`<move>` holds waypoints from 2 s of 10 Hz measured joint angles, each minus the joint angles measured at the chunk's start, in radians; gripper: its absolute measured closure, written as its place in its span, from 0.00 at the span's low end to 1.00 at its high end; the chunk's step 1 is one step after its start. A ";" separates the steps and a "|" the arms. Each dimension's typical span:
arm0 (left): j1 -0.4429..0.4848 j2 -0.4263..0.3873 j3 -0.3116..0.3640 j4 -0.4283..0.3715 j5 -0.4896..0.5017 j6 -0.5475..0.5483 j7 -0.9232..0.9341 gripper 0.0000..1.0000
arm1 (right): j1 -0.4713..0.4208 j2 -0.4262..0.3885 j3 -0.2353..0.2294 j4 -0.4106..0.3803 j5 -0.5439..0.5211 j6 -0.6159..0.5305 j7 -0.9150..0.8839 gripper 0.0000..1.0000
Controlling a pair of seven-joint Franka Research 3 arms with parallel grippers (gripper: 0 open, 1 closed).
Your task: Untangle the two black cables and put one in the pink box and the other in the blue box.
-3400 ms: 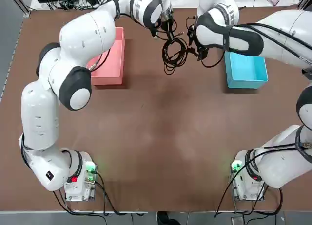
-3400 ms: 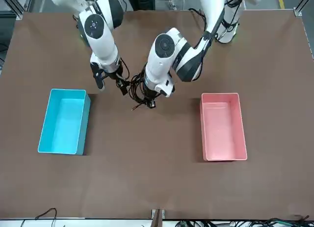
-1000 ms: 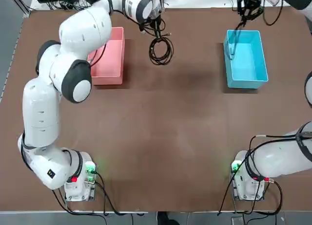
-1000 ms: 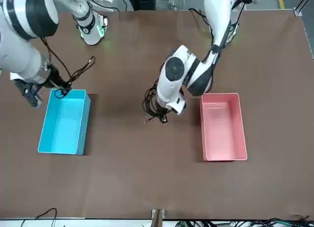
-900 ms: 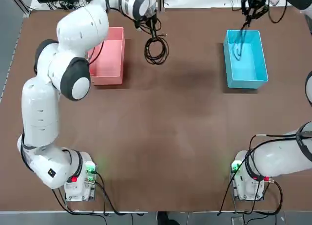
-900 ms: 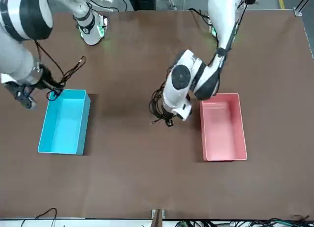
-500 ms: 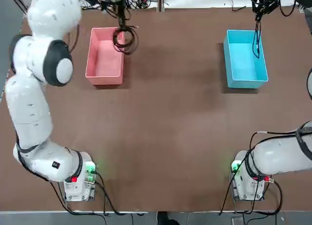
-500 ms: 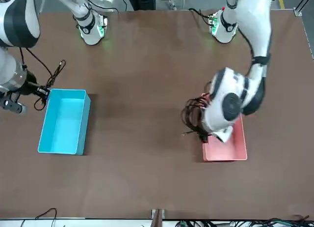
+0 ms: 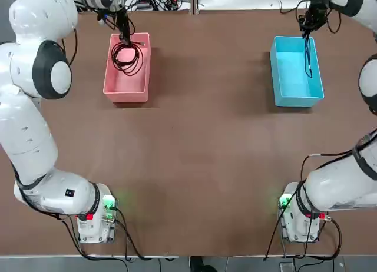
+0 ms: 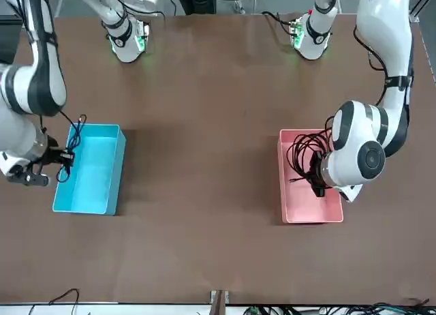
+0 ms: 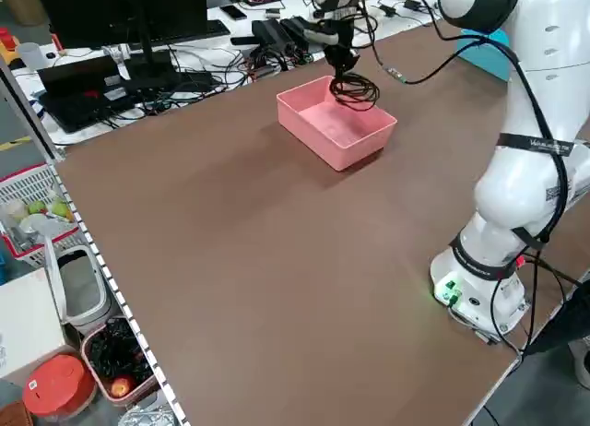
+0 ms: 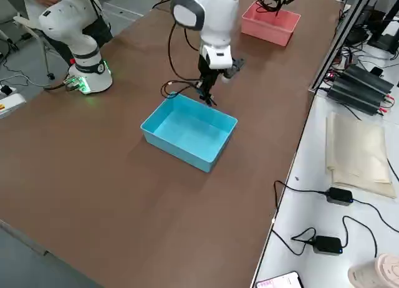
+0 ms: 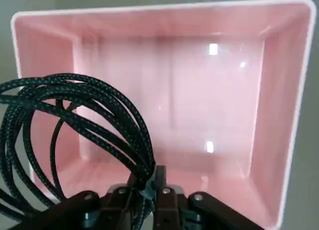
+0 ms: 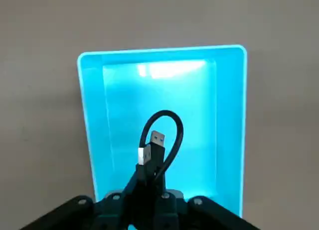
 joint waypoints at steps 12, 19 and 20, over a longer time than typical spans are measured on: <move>0.048 -0.166 -0.010 -0.051 0.060 0.040 0.112 0.00 | -0.008 0.162 0.002 -0.047 0.000 0.251 -0.065 0.72; 0.123 -0.430 -0.016 -0.048 0.065 -0.173 0.738 0.00 | -0.007 0.104 0.007 -0.024 0.000 0.199 -0.067 0.00; 0.145 -0.436 -0.016 -0.045 0.065 -0.178 0.866 0.00 | -0.007 0.052 0.008 -0.009 0.000 0.141 -0.067 0.00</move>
